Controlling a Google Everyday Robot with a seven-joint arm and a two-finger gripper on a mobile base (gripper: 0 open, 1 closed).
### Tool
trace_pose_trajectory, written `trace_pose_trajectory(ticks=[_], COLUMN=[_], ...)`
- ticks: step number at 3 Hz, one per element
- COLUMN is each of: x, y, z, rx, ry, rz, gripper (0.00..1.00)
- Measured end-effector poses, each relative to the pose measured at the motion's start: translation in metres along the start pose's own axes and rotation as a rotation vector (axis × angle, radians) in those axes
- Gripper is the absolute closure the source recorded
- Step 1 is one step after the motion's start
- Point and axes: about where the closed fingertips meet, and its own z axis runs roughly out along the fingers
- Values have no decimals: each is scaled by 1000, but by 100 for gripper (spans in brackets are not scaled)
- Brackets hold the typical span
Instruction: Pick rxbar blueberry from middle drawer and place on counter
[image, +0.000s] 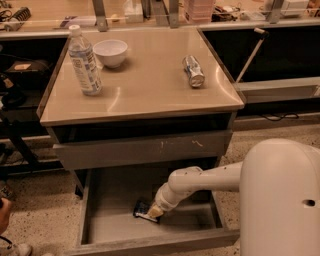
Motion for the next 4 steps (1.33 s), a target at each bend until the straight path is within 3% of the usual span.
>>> trace_pose_trajectory(ticks=[3,4], x=[3,3], y=[39,48], z=[-64,-96], rx=[5,30], ry=[-51,-66], rz=[126,152], gripper=[100,100])
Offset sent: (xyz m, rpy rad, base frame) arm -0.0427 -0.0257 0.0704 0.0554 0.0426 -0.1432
